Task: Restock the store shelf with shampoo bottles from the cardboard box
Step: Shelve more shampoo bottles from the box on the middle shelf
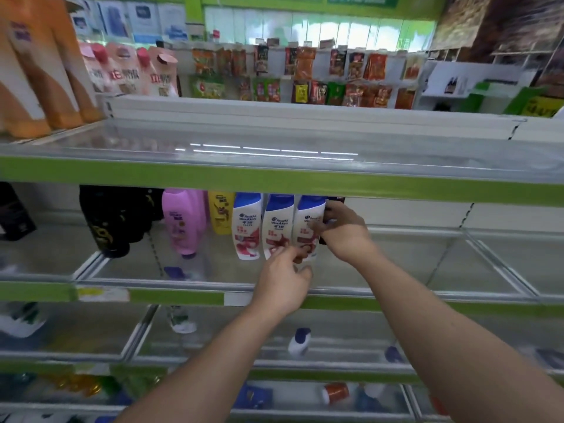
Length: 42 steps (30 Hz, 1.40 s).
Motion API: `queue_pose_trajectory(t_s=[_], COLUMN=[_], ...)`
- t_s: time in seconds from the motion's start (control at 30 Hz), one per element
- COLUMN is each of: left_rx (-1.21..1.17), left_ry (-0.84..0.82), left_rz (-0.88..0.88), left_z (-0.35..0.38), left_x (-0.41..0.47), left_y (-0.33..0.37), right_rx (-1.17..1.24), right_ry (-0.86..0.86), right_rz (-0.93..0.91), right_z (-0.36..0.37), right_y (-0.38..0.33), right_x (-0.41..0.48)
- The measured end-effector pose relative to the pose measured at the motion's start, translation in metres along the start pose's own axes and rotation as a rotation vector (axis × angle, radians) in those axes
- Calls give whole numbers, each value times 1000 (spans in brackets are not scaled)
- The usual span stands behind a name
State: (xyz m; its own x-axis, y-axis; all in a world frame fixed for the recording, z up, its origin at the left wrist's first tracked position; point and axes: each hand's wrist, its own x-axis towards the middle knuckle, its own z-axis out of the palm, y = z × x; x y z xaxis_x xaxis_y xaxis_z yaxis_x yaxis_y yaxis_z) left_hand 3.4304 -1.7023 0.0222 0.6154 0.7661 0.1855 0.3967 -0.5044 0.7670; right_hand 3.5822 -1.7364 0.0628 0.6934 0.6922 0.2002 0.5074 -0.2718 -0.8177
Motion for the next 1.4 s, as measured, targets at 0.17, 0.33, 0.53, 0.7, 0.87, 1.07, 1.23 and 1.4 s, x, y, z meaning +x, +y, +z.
queue_pose_trajectory(t_s=[0.17, 0.33, 0.53, 0.7, 0.87, 1.07, 1.23, 1.4], left_rx=[-74, -147, -161, -177, -190, -202, -210, -230], left_ry=[27, 64, 123, 144, 150, 132, 116, 105], left_rz=[-16, -19, -40, -17, -7, 7, -9, -29], left_z=[-4, -13, -28, -38, -42, -43, -46, -49], left_x=[-7, -15, -23, -26, -25, -22, -22, -24], left_y=[-2, -6, -15, -21, -23, -24, -27, -29], right_rx=[-141, -324, -428, -499, -533, -582, -634, -677], right_ry=[50, 47, 104, 75, 86, 111, 149, 175], right_rz=[150, 194, 214, 248, 273, 297, 282, 274], right_z=[17, 39, 44, 51, 64, 70, 75, 82], right_y=[27, 30, 29, 25, 22, 18, 16, 16], right_x=[-27, -32, -17, 1, 14, 27, 34, 39])
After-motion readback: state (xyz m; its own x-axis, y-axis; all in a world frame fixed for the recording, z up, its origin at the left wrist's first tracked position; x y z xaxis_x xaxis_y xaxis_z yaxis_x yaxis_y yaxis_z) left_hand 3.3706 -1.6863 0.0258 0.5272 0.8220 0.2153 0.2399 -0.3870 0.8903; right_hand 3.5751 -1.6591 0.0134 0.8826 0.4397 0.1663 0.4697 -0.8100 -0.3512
